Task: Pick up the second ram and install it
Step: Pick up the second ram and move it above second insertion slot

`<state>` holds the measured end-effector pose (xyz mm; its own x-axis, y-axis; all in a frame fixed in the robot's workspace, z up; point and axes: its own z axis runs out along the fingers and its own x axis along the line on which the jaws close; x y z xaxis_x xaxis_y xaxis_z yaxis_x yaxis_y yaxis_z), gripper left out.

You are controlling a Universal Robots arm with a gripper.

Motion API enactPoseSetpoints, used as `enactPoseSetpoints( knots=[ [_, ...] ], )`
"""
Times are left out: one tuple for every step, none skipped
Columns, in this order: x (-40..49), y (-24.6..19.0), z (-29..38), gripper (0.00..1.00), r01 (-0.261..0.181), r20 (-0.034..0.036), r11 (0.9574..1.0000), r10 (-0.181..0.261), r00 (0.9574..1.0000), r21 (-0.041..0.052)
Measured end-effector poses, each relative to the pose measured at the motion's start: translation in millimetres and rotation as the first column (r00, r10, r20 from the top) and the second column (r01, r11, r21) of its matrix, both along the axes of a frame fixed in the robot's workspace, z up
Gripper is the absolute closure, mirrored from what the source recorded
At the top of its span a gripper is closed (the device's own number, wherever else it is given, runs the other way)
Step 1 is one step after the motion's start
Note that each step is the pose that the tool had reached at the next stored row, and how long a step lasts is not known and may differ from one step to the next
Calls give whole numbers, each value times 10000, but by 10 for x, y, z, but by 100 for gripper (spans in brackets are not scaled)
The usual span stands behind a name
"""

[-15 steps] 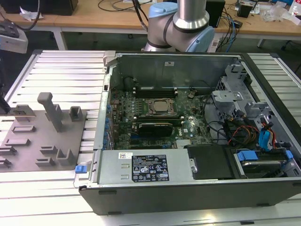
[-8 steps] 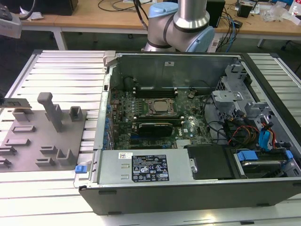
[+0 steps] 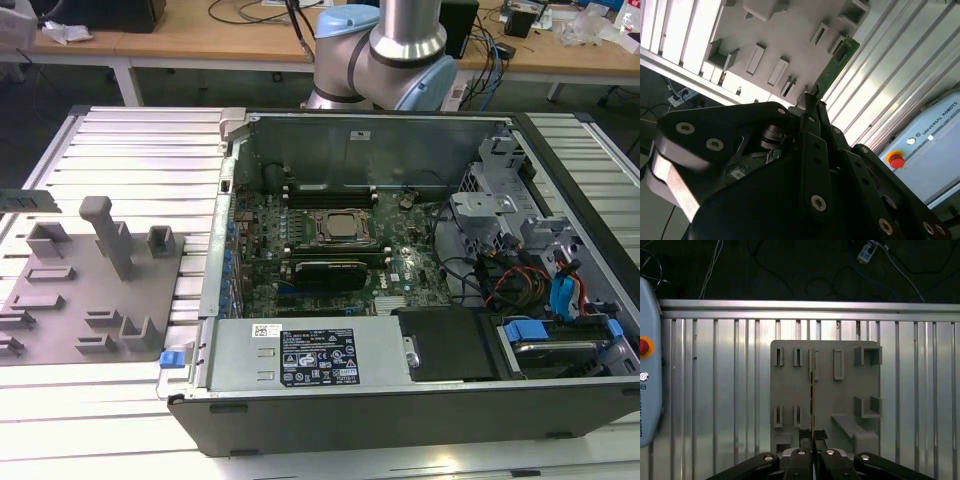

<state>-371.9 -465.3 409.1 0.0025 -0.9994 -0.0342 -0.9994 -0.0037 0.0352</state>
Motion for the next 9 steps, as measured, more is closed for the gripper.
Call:
enactPoseSetpoints(
  knots=[
    [8, 1, 19, 87, 0, -7, 10000, 0, 10000, 16],
    [13, 2, 31, 87, 1, -13, 10000, -1, 10000, 27],
    [31, 4, 45, 87, -3, -30, 10000, 3, 10000, 43],
    [44, 8, 51, 87, -13, -48, 10000, 13, 10000, 52],
    [58, 15, 54, 87, -27, -66, 10000, 28, 10000, 60],
    [82, 29, 58, 87, -83, -106, 9999, 84, 9999, 64],
    [100, 41, 61, 87, -218, -150, 9997, 219, 9996, 65],
    [109, 47, 62, 87, -278, -164, 9996, 279, 9995, 68],
    [114, 52, 63, 87, -309, -170, 9995, 311, 9994, 74]
  ],
)
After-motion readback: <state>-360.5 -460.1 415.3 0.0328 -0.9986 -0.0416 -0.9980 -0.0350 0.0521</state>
